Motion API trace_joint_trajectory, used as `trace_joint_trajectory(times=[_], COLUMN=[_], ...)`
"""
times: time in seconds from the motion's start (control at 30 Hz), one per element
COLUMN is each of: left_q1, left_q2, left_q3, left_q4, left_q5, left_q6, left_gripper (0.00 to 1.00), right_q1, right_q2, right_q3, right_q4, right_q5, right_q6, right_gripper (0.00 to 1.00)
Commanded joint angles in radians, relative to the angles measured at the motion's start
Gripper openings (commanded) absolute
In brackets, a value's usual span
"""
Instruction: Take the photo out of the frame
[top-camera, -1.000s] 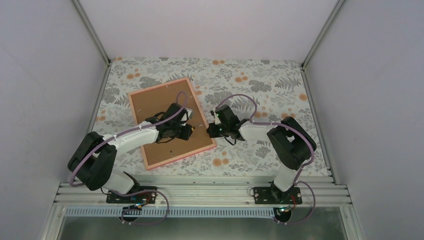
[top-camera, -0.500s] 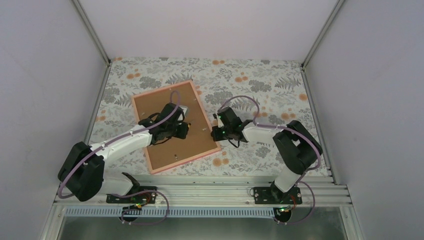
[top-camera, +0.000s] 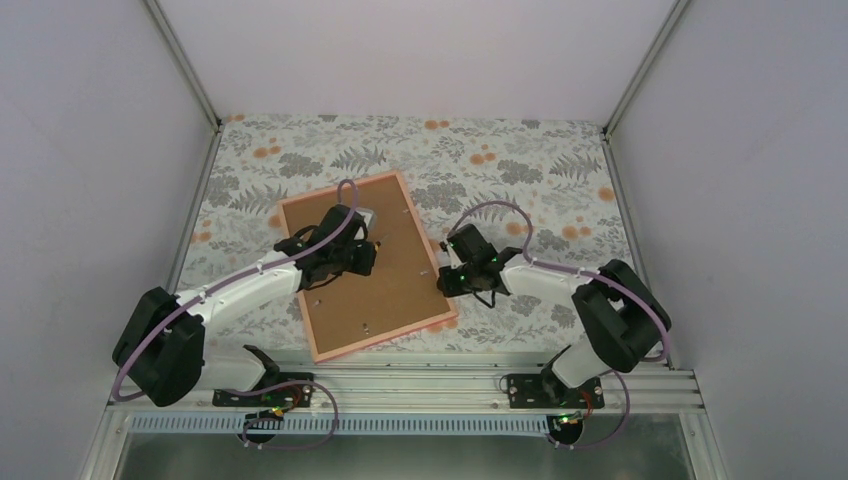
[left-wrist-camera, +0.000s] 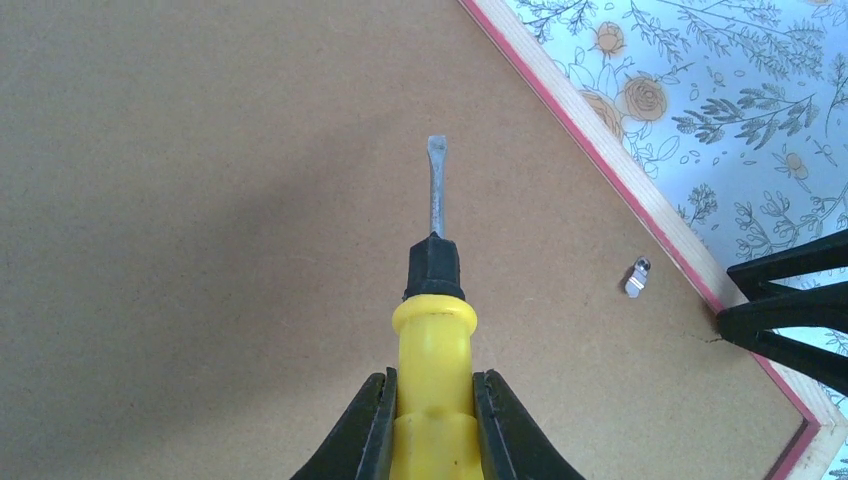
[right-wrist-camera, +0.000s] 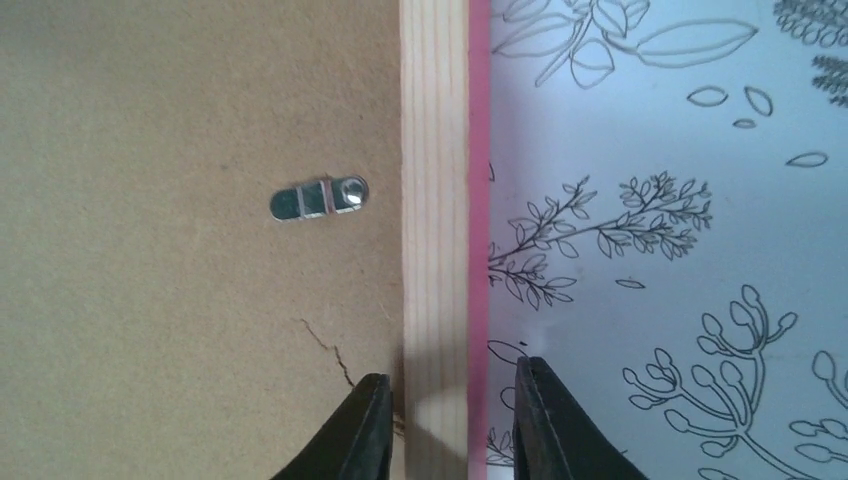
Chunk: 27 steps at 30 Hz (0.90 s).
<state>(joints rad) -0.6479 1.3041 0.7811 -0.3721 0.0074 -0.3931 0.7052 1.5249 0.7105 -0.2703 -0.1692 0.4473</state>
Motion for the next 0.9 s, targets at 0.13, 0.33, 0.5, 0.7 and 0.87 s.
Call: trace_joint_trajectory(times=[0.13, 0.33, 0.5, 0.7, 0.87], left_q1=[0.018, 0.041, 0.061, 0.079, 0.092], left_q2=[0.01, 0.056, 0.104, 0.18, 0.233], left_q3=[0.004, 0.024, 0.052, 0.085, 0.114], left_q4=[0.067, 0.105, 0.143, 0.18, 0.204], left_q5=[-0.008, 0.011, 0.029, 0.044, 0.058], left_q6=[0.022, 0.04, 0.057, 0.074, 0.083], left_gripper=[0.02, 0.02, 0.02, 0.02, 0.02], right_q1=[-0.035, -0.07, -0.1, -0.109, -0.12], right_q2=[0.073, 0.209, 0.319, 0.419, 0.474], right_q3=[0.174, 0.298, 0.42, 0.526, 0.569], right_q4=[-0.013, 0.041, 0.064, 0.064, 0.067], right_q5=[0.048, 0.052, 0.035, 0.001, -0.006], right_q6=[-0.051, -0.074, -0.088, -0.103, -0.104], right_gripper=[0.29, 0.3, 0.28, 0.27, 0.27])
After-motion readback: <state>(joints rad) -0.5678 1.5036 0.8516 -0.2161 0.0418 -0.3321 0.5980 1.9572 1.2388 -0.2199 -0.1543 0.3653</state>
